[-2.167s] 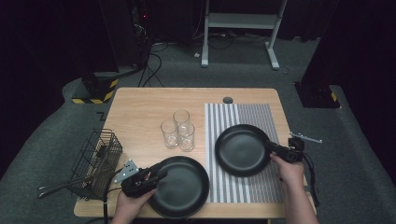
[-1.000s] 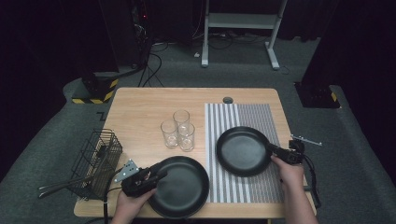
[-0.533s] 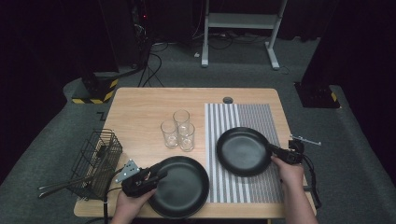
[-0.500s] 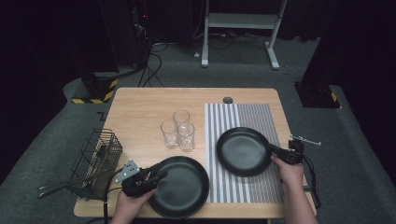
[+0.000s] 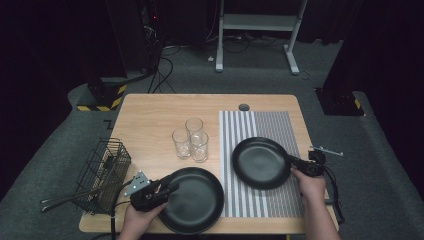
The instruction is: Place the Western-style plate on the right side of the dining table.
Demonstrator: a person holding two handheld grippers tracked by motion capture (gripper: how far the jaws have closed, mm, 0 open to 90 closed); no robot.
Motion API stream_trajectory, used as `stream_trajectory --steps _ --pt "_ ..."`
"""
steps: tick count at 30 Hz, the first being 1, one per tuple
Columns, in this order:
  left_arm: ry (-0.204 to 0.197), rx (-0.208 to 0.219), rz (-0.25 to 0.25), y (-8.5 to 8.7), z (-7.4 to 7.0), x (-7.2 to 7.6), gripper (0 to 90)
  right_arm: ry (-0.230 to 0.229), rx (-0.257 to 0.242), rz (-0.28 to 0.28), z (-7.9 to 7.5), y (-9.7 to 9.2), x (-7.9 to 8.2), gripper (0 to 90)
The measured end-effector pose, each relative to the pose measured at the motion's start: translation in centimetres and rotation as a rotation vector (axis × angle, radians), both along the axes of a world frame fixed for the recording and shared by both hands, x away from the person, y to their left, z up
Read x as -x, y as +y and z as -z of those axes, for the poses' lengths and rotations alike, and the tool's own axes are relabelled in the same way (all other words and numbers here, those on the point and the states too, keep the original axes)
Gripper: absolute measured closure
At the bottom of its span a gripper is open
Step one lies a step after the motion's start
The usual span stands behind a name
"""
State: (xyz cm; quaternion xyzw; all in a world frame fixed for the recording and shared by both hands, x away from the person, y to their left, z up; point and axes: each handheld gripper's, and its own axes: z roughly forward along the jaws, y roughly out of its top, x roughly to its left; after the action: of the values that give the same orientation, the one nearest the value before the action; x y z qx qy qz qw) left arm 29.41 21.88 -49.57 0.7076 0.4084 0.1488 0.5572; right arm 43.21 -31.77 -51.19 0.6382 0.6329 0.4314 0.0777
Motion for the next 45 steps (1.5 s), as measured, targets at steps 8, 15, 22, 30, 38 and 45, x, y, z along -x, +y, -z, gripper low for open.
stream_trajectory --steps 8,15,22,30,38,45 --pt "-0.007 -0.026 -0.009 0.0 -0.1 0.1 56.7 -0.022 0.051 0.005 -0.7 0.0 0.4 84.7" --pt "-0.008 -0.065 -0.030 0.0 -0.1 0.1 55.1 -0.060 0.109 0.013 -1.3 0.3 1.4 87.1" --pt "0.002 -0.096 -0.047 0.0 -0.1 0.1 53.6 -0.102 0.119 -0.032 -1.8 1.5 2.6 85.7" --pt "0.006 -0.142 -0.065 -0.2 -0.2 0.1 52.9 -0.138 0.188 -0.070 -2.1 3.4 3.6 82.8" --pt "0.017 -0.178 -0.072 -0.4 -0.2 0.0 52.1 -0.167 0.229 -0.092 -2.2 4.6 4.4 79.1" --pt "0.023 -0.189 -0.073 -0.4 -0.2 -0.2 51.0 -0.188 0.259 -0.093 -2.1 5.0 5.5 76.0"
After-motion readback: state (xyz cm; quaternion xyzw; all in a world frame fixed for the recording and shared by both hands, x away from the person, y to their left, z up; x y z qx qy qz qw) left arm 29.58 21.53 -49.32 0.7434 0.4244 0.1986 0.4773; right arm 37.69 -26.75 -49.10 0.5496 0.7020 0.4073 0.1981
